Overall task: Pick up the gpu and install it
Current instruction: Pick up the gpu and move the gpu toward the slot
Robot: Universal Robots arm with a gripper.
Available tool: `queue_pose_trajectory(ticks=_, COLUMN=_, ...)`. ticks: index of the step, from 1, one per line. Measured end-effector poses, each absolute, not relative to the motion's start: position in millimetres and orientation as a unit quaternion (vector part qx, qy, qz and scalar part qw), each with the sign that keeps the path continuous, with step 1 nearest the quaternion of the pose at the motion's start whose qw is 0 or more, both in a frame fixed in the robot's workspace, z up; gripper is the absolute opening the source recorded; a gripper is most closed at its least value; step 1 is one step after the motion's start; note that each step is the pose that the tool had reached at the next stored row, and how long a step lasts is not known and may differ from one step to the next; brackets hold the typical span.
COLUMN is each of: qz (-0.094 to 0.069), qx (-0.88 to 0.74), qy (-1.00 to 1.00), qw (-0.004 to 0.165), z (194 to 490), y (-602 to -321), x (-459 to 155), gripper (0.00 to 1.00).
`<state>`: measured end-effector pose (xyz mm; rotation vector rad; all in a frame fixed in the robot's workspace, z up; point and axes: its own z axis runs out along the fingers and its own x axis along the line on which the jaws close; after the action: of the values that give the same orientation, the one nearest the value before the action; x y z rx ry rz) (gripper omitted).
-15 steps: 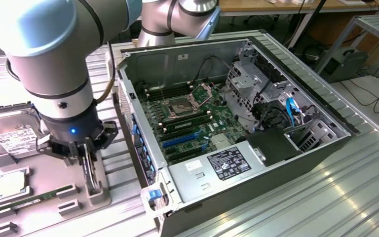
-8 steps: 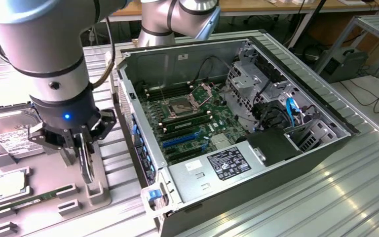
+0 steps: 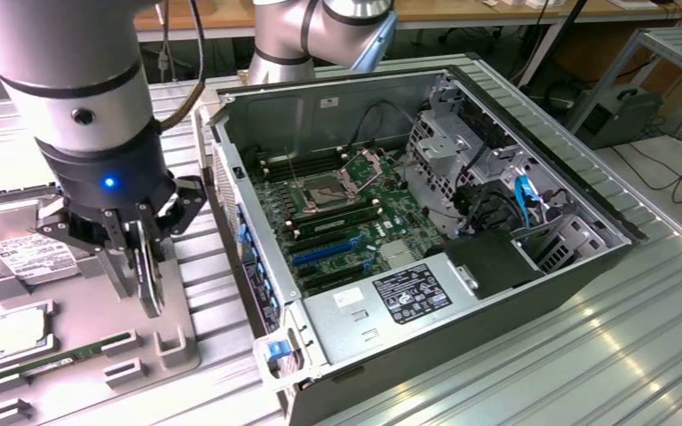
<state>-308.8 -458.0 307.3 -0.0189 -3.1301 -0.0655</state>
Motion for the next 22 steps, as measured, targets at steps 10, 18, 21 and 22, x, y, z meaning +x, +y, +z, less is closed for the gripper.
queue_pose_trajectory(ticks=10, qz=-0.022, qx=-0.006, qy=-1.0, qw=0.005, z=346.7, y=-458.0, x=-308.8, gripper=0.28)
queue_pose_trajectory(ticks=18, qz=-0.024, qx=-0.006, qy=-1.0, qw=0.005, z=373.9, y=-458.0, x=-308.8, gripper=0.28)
queue_pose_trajectory(ticks=21, qz=-0.024, qx=-0.006, qy=-1.0, qw=0.005, z=385.3, y=-458.0, x=-308.9, gripper=0.28)
queue_pose_trajectory(ticks=22, qz=-0.024, qx=-0.006, qy=-1.0, qw=0.005, z=388.4, y=-458.0, x=-308.8, gripper=0.28)
